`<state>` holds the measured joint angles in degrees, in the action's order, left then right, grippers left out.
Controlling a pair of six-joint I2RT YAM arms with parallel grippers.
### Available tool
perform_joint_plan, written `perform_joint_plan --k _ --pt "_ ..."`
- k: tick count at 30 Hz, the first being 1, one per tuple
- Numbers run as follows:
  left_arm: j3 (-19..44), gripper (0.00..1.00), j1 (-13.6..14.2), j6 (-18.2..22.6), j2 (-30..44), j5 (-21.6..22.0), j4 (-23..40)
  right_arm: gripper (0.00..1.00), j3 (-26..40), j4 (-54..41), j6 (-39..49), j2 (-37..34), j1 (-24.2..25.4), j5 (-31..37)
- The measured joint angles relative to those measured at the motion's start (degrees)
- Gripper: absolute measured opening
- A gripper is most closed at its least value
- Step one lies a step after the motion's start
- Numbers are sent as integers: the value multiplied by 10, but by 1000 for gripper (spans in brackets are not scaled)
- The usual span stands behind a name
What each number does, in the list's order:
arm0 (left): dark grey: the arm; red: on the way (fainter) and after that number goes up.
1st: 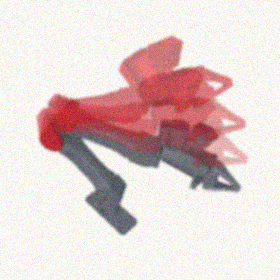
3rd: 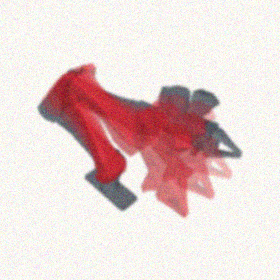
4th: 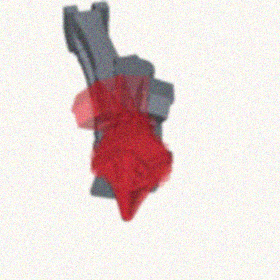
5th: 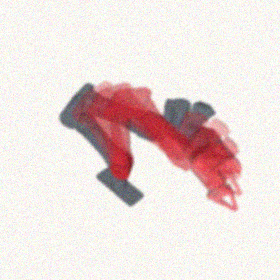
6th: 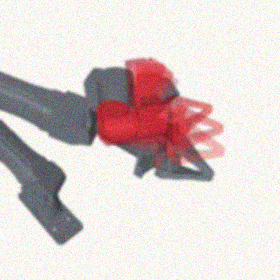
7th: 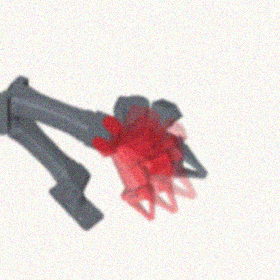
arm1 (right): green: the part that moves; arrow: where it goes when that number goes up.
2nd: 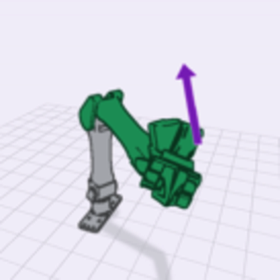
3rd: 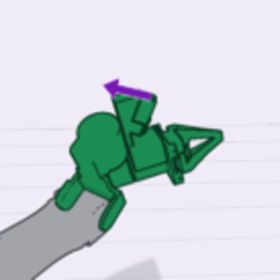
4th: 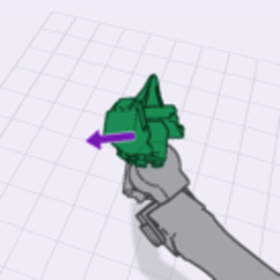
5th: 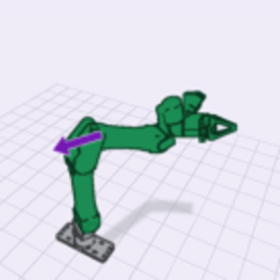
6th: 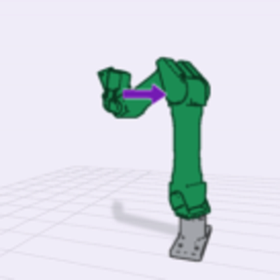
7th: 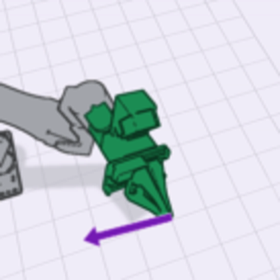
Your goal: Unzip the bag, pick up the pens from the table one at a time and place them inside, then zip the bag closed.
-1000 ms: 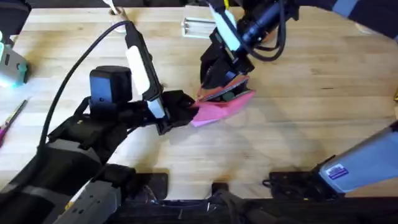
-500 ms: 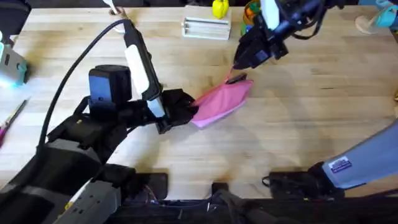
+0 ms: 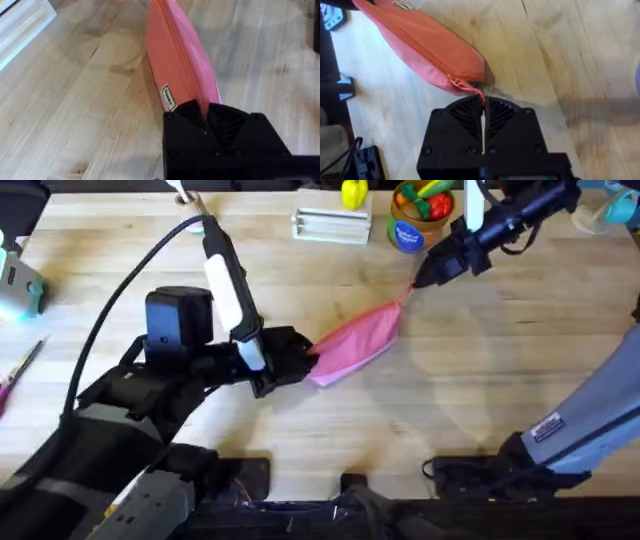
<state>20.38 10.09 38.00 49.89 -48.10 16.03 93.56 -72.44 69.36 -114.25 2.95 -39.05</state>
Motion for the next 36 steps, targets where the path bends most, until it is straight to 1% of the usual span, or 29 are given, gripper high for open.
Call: perform_joint_plan --k 5,11,13,14,15,16,17,18,20,21,22,23,32,33,36 --pt "0 42 0 0 0 0 0 35 0 2 -2 -37 19 -5" --pt "0 42 0 0 0 0 0 34 0 10 -2 -71 24 -11" --pt "-1 42 0 0 0 0 0 32 0 14 -1 -76 24 -18" --pt "-2 41 0 0 0 1 0 49 1 17 1 -76 24 -32" --pt "-2 41 0 0 0 1 1 119 1 19 1 -76 24 -34" --pt "-2 41 0 0 0 1 2 254 1 24 4 -76 25 -34" --pt "-3 41 0 0 0 2 3 351 2 28 4 -76 26 -34" --pt "-3 41 0 0 0 3 3 509 3 28 5 -76 28 -34" --pt "-4 42 0 0 0 5 3 778 5 28 5 -76 30 -34" --pt "-4 42 0 0 0 5 3 934 6 28 6 -76 31 -34" --pt "-4 42 0 0 0 6 3 979 6 29 8 -76 31 -34" --pt "-4 42 0 0 0 6 3 993 7 28 8 -76 32 -34" --pt "-5 42 0 0 0 6 3 996 8 41 8 -76 32 -34" --pt "-5 80 0 2 0 5 3 996 8 41 9 -76 32 -34" --pt "-5 526 0 2 0 -1 -1 996 8 41 9 -76 32 -34"
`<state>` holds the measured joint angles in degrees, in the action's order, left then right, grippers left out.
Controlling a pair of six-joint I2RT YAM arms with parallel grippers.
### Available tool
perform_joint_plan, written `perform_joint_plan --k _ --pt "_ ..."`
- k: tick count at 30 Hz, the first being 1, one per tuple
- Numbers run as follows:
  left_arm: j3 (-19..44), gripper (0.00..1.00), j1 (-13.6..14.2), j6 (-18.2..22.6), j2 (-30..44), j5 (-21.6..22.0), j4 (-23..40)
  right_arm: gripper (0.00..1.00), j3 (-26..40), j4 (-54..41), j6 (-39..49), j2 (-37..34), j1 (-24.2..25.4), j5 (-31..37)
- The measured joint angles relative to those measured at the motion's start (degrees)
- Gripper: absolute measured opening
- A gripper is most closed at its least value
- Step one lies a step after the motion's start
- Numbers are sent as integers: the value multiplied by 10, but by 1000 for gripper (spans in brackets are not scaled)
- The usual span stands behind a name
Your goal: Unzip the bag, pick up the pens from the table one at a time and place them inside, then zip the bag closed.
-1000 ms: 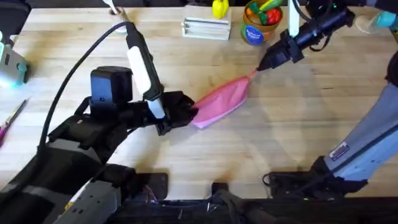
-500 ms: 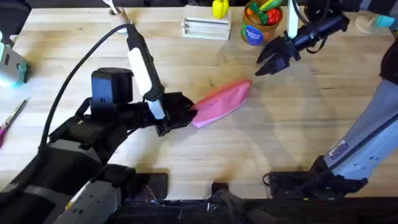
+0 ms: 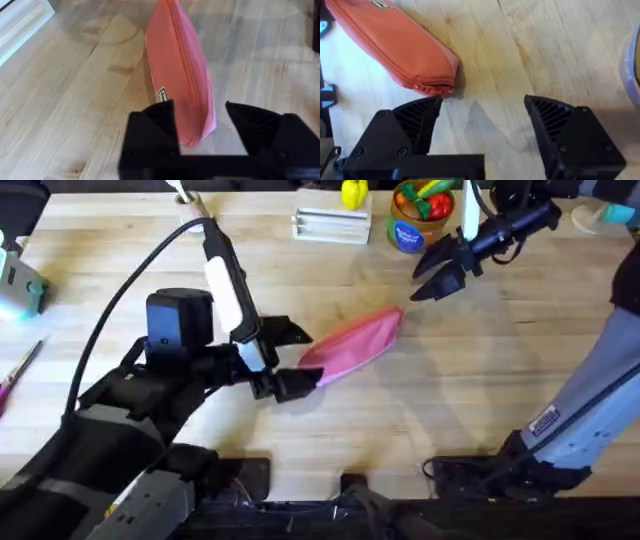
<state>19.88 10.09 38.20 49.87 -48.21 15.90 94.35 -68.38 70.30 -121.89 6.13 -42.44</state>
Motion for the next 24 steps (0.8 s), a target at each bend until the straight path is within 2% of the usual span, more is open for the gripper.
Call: perform_joint_plan --k 2,3,4,11,16,21,24 --pt "0 840 0 0 0 -2 0 996 0 0 0 0 0 0" --pt "0 952 0 -2 0 -2 0 996 0 0 0 0 0 0" --pt "0 982 0 -1 0 -2 0 996 0 0 0 0 0 0" --pt "0 992 0 -2 0 -2 -2 996 1 15 0 0 0 0" --pt "3 993 0 -2 -2 1 -2 997 23 -19 2 1 0 1" --pt "39 992 0 -21 -29 43 18 997 67 -53 22 33 0 10" --pt "84 991 0 -39 -44 81 66 997 90 -61 26 76 0 17"
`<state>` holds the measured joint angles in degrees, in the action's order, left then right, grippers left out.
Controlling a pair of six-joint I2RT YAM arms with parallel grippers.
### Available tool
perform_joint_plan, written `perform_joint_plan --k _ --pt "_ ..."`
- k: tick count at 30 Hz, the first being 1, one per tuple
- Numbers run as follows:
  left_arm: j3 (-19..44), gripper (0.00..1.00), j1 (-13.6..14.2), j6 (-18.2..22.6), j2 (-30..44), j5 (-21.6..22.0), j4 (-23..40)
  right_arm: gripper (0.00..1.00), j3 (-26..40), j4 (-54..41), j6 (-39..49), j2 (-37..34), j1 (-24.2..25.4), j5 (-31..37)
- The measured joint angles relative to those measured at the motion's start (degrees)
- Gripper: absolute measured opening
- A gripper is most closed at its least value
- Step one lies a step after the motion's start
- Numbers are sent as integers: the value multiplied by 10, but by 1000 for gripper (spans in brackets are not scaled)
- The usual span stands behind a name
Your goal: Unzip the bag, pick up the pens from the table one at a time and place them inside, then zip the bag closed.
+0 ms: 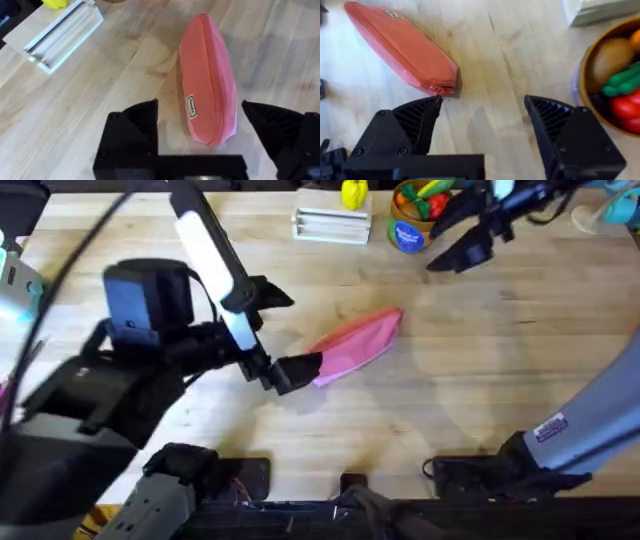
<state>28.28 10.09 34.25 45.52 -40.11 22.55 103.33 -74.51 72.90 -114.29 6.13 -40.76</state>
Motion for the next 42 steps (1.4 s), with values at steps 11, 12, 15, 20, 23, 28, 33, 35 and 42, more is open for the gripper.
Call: perform_joint_plan --k 11,12,15,20,23,28,33,35,42 --pt "249 992 0 -33 25 144 262 997 13 -4 -101 141 -7 89" --pt "271 992 0 -35 31 153 276 997 13 -4 -115 150 -9 102" --pt "334 992 -1 -43 56 175 324 997 13 -2 -176 182 -26 160" --pt "423 992 -14 -99 119 190 357 997 13 -4 -296 227 -57 251" --pt "467 992 -21 -141 159 193 373 997 13 -6 -361 243 -65 273" --pt "518 991 -21 -173 197 194 411 997 13 -11 -462 269 -67 265" --pt "543 992 -21 -182 200 194 433 998 13 -23 -527 297 -67 253" --pt "544 993 -21 -184 198 194 439 997 13 -23 -545 302 -67 251" --pt "544 993 -21 -186 197 194 446 997 13 -37 -573 297 -67 248"
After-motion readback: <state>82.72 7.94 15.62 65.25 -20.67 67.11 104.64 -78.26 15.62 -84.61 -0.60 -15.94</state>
